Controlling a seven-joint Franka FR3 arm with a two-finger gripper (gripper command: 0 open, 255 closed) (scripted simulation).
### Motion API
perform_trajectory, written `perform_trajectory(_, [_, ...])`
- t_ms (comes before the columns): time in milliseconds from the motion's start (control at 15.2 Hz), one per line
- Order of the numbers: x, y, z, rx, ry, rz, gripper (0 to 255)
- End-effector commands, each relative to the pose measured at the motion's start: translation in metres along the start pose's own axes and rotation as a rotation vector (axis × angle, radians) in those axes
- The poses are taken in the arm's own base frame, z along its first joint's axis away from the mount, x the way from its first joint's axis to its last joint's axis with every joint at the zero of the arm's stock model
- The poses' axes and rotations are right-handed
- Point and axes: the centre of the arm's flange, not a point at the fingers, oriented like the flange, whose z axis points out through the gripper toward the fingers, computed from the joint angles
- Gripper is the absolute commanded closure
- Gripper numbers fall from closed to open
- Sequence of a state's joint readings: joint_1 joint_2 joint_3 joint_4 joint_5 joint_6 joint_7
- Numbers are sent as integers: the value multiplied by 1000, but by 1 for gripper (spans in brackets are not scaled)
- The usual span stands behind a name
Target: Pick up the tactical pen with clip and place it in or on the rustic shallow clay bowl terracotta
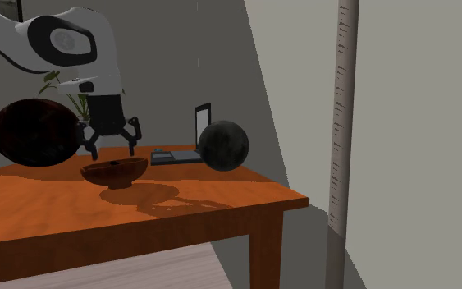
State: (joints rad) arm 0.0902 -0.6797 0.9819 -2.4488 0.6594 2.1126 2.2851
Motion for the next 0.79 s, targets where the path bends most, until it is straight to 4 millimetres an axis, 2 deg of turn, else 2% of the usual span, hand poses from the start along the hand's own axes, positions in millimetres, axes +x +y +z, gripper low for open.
perform_trajectory(0, [0, 0, 0, 0, 0, 0, 0])
perform_trajectory(66, [0, 0, 0, 0, 0, 0, 0])
perform_trajectory(330, [0, 0, -50, 0, 0, 0, 0])
perform_trajectory(726, [0, 0, -50, 0, 0, 0, 0])
